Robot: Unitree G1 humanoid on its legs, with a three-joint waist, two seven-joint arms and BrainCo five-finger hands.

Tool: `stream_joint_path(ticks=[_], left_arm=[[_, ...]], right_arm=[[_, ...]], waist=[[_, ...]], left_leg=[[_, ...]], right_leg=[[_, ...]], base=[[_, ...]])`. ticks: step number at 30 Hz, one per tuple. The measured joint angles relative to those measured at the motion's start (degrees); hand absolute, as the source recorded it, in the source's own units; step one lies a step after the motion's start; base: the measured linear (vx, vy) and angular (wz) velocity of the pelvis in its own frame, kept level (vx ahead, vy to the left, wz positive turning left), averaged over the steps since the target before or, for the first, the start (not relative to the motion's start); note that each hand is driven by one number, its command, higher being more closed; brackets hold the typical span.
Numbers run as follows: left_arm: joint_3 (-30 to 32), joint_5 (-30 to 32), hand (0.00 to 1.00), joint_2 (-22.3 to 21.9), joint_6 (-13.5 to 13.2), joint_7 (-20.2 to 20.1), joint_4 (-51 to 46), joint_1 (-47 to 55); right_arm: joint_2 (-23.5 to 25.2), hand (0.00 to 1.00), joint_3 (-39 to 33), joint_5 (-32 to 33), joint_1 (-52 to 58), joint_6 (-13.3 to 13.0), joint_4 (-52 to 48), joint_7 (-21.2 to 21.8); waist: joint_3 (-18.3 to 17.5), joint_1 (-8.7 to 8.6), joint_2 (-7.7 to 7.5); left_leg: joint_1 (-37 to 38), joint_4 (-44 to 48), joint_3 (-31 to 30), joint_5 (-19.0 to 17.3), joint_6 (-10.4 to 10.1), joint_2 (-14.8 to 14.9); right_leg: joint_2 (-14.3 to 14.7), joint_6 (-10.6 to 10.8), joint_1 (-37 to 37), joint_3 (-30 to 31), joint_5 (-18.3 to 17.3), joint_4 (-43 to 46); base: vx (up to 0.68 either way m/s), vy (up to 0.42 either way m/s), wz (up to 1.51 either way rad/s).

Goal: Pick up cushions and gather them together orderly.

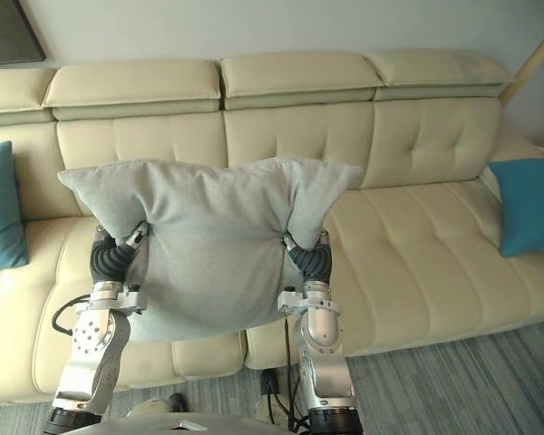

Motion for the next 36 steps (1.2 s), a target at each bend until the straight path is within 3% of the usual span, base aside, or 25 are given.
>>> stream_joint_path(ticks=[7, 11, 15, 18, 20, 26, 29, 36], left_arm=[[0.1, 1.6, 1.00, -0.3, 0.0, 3.1, 0.4, -3.5], [1.0, 3.3, 1.00, 0.0, 0.0, 8.3, 6.1, -12.6], [1.9, 4.4, 1.00, 1.2, 0.6, 12.1, 10.3, -22.2], [2.3, 4.4, 1.00, 4.2, 0.8, 14.4, 14.8, -32.0], [2.2, 4.4, 1.00, 8.9, 0.9, 15.3, 20.3, -43.7], [2.3, 3.3, 1.00, 14.0, 1.1, 15.5, 29.5, -64.7], [2.4, 3.1, 1.00, 14.4, 1.2, 15.4, 32.6, -72.0], [2.6, 2.6, 1.00, 14.1, 2.5, 14.8, 35.3, -78.8]], right_arm=[[-0.7, 1.00, 0.3, -2.3, -4.8, 0.0, -0.9, -2.2], [-1.8, 1.00, 1.4, -4.4, -15.8, 0.1, 6.2, -7.0], [-2.4, 1.00, 1.8, -5.7, -24.1, 0.3, 9.1, -11.6], [-3.4, 1.00, 1.2, -6.5, -33.1, 0.5, 13.1, -14.8], [-5.7, 1.00, -0.4, -6.6, -42.8, 1.7, 15.1, -16.8], [-7.8, 1.00, -4.3, -8.0, -58.2, 2.8, 15.7, -22.0], [-8.5, 1.00, -7.2, -8.8, -64.4, 3.4, 17.0, -24.3], [-10.0, 1.00, -9.9, -8.9, -72.2, 5.7, 19.6, -26.7]], waist=[[0.0, 1.00, 0.45], [0.5, 1.27, 1.24], [1.6, 1.86, 2.50], [4.3, 2.11, 2.87], [6.7, 2.26, 2.91], [11.6, 1.68, 3.36], [13.8, 1.18, 3.50], [16.4, 0.67, 3.69]], left_leg=[[-2.9, -0.3, -1.0, 1.1, -1.5, 1.1], [-7.3, -0.3, -1.8, 3.0, -1.2, 1.3], [-11.0, -1.3, -3.3, 5.3, -1.6, 1.1], [-13.0, -3.5, -4.5, 7.0, -2.1, 0.2], [-16.8, -5.6, -4.7, 9.4, -1.8, 0.0], [-20.8, -15.5, -4.0, 19.2, -1.8, -1.4], [-23.2, -18.4, -3.9, 21.7, -2.0, -2.3], [-30.1, -19.2, -4.4, 24.2, -2.5, -2.4]], right_leg=[[1.3, -0.8, -2.8, -0.4, 0.6, 0.2], [1.1, 0.2, -6.8, -1.8, 2.4, 0.5], [0.8, -0.3, -11.5, -3.7, 2.0, 3.6], [0.2, -0.8, -14.8, -5.0, 0.8, 6.5], [-0.5, -1.1, -19.7, -5.9, 0.7, 8.2], [-1.6, -2.1, -29.2, -7.7, 0.9, 12.4], [-2.3, -2.4, -34.5, -7.5, -0.2, 15.9], [-2.9, -3.6, -43.4, -8.1, -1.3, 20.7]], base=[[0.01, -0.049, 0.01], [-0.01, -0.032, 0.11], [-0.02, -0.051, 0.23], [-0.09, -0.068, 0.29], [-0.18, -0.095, 0.35], [-0.07, -0.070, 0.25], [-0.05, -0.044, 0.18], [-0.03, -0.041, 0.13]])
